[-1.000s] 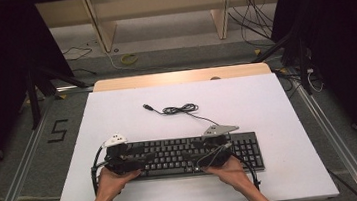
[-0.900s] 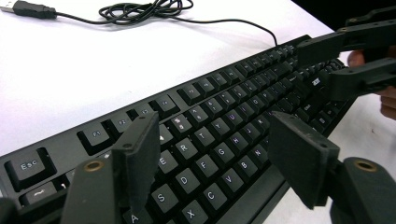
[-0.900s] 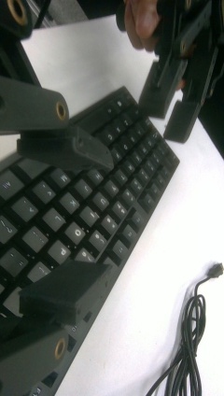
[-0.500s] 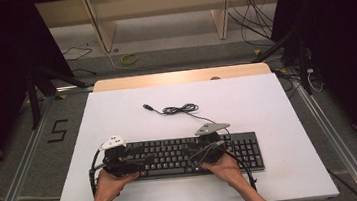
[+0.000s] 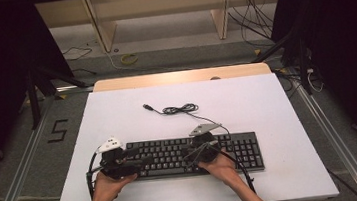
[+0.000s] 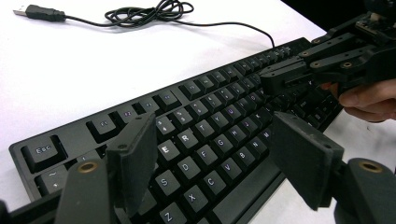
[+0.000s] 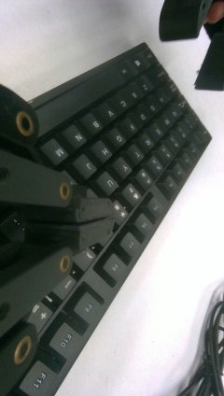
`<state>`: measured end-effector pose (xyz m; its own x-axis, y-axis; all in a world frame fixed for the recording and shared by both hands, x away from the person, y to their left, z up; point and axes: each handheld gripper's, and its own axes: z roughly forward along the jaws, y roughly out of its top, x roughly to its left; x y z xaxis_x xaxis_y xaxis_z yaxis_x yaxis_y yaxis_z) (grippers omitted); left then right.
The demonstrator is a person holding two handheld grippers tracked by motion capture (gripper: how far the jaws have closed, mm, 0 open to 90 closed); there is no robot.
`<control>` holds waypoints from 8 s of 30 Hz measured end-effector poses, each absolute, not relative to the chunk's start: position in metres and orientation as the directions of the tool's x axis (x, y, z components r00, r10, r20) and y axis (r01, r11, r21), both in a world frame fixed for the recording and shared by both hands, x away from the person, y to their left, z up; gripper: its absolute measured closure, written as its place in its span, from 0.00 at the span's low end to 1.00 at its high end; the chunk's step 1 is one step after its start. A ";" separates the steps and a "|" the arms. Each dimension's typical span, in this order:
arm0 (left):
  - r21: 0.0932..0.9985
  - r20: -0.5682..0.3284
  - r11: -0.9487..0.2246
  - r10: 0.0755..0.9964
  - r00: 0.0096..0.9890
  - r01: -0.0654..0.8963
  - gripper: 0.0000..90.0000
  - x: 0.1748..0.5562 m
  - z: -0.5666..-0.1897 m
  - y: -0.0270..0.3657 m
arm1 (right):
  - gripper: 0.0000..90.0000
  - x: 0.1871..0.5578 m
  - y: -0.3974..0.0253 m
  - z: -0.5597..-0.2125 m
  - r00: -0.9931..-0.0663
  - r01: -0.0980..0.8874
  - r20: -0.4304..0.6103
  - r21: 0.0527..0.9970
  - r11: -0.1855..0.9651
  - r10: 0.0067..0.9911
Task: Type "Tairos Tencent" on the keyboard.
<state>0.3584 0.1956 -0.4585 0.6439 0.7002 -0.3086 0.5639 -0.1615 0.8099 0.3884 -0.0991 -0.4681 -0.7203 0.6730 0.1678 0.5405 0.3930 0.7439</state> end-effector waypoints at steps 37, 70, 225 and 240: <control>0.804 -0.303 -0.167 0.711 0.635 0.571 0.35 0.357 -0.462 0.201 | 0.96 0.393 -0.105 -0.466 -0.702 0.561 0.201 0.747 0.356 0.683; 0.772 -0.269 -0.212 0.745 0.611 0.599 0.65 0.362 -0.461 0.209 | 0.47 0.368 -0.121 -0.449 -0.741 0.518 0.240 0.798 0.308 0.627; 0.808 -0.323 -0.138 0.709 0.627 0.573 0.34 0.339 -0.460 0.215 | 1.00 0.352 -0.070 -0.481 -0.811 0.494 0.178 0.718 0.490 0.557; 0.807 -0.326 -0.131 0.714 0.619 0.576 0.34 0.340 -0.460 0.217 | 0.99 0.352 -0.070 -0.481 -0.801 0.504 0.185 0.722 0.474 0.569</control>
